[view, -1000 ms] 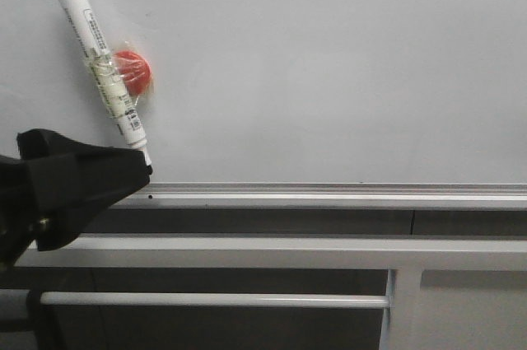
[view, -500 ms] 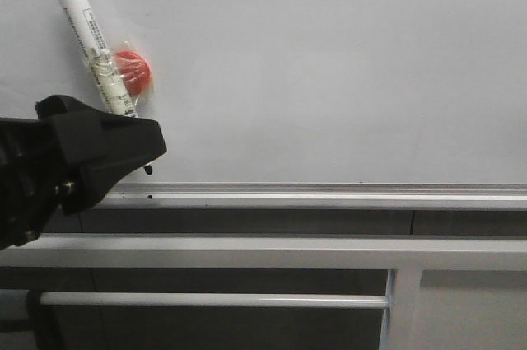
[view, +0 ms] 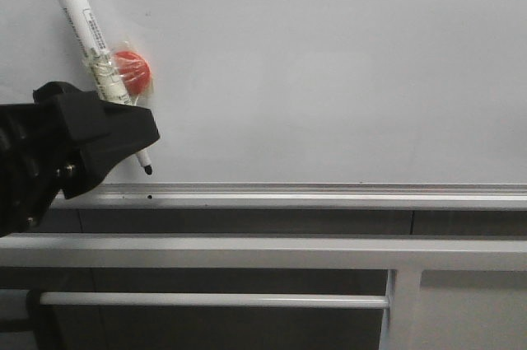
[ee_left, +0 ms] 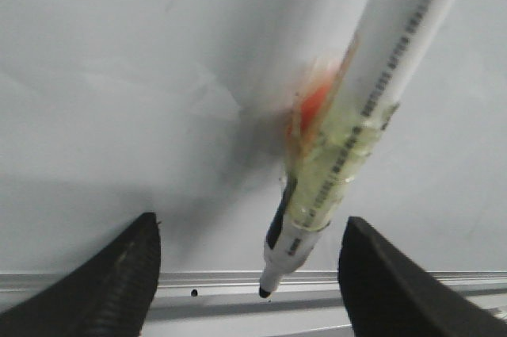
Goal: Write number 1 on whiteboard
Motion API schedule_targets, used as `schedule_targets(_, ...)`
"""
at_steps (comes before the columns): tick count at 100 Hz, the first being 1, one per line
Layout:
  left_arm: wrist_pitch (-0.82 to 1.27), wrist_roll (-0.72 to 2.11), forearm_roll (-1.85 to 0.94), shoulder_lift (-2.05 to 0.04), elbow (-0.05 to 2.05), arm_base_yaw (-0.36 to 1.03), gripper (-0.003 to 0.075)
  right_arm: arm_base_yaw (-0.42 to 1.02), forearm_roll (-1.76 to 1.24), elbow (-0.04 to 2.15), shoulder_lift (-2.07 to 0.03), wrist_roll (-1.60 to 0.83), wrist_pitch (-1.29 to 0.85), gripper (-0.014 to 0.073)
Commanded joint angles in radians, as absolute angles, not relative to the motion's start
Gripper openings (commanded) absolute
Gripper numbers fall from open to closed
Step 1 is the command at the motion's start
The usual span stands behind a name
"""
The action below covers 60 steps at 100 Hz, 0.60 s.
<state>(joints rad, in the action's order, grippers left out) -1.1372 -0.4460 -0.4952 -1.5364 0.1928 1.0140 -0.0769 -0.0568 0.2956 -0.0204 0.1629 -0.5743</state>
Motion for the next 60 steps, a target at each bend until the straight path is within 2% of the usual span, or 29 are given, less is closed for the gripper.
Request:
schedule_targets(1,-1.385,-0.457,-0.498,-1.519,0.217,1.022,0.0387,-0.075,-0.051,0.332,-0.043,0.150,-0.492,-0.0064)
schedule_targets(17,-1.385,-0.457,-0.496,-1.519,0.250,1.022,0.0204,-0.075,-0.051,0.332,-0.043,0.150,-0.490,-0.0064)
schedule_targets(33,-1.385,-0.457,-0.496,-1.519,0.248,1.022,-0.0022,-0.075,-0.051,0.332,-0.043,0.150,-0.483,-0.0064)
schedule_targets(60,-1.385,-0.457,-0.418,-1.519,0.168,1.022,-0.0020,-0.075,-0.051,0.332,-0.043,0.150,-0.483,-0.0064)
